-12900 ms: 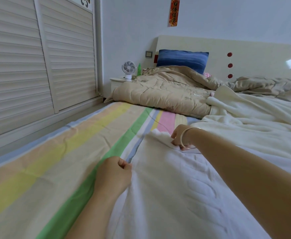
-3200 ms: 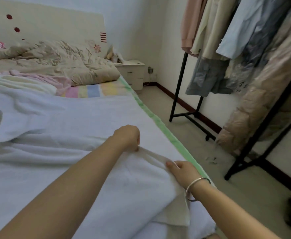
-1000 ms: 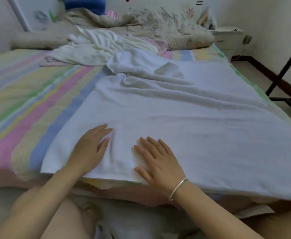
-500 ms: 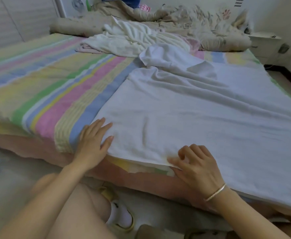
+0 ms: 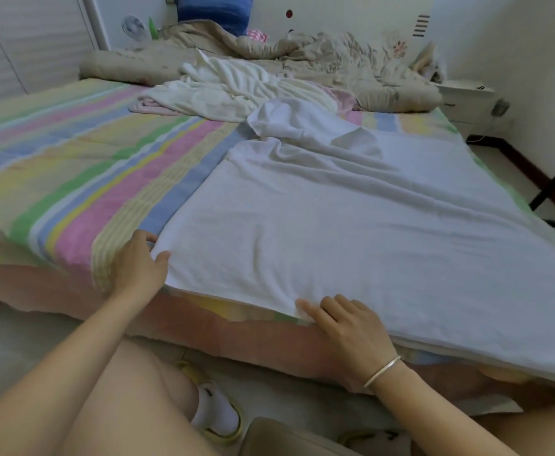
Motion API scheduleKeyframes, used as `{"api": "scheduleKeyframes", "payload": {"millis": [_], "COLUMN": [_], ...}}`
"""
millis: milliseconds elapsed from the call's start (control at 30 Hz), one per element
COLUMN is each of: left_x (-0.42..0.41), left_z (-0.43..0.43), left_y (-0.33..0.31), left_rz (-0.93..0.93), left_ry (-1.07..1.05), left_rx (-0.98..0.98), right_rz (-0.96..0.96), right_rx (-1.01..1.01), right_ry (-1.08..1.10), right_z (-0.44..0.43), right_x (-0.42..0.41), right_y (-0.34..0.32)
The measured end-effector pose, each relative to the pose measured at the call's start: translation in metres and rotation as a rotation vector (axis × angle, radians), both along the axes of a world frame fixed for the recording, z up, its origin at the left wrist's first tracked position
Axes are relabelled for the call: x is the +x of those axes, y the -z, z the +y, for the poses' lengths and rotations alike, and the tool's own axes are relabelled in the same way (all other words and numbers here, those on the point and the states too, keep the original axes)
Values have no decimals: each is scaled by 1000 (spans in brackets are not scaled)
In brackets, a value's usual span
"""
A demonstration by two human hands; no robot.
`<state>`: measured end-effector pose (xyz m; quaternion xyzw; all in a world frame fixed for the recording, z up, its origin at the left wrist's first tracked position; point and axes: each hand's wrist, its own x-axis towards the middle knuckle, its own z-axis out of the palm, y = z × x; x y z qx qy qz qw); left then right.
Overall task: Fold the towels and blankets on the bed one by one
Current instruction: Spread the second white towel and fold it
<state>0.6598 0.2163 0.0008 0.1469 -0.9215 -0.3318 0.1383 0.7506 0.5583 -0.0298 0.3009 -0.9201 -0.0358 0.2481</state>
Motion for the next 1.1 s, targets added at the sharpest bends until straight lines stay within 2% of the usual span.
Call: {"api": "scheduleKeyframes", "payload": {"millis": [133, 233, 367, 533, 600, 700, 800, 867, 933, 1000, 1067, 1100], "left_x": [3, 5, 0, 4, 8, 21, 35, 41, 42, 37, 25, 16], "left_z": [2, -5, -13, -4, 7, 42, 98, 136, 172, 201, 226, 238], "left_y": [5, 11, 12, 9, 9, 8, 4, 1, -4, -12, -22, -26], "left_rz": [-34, -56, -56, -32, 39, 239, 384, 417, 403, 392, 396, 390], "left_ry": [-52, -64, -88, -127, -128, 32, 329, 504, 616, 662, 679, 686], "left_rx": [-26, -51, 16, -43, -153, -317, -346, -308, -212, -108, -58, -56], "right_rz": [80, 106, 103, 75, 49, -22, -94, -195, -320, -266, -130, -141], "right_rx": [-93, -54, -33, -35, -21, -10, -38, -177, -427, -627, -622, -543], "right_ry": [130, 179, 264, 185, 167, 202, 213, 268, 397, 489, 564, 617], "right_z": [36, 70, 101, 109, 108, 106, 105, 102, 102, 109, 126, 137], "right_x": [10, 25, 35, 44, 50, 54, 51, 51, 52, 46, 32, 25], "right_y": [8, 8, 4, 13, 19, 20, 12, 4, -14, -28, -34, -33]}}
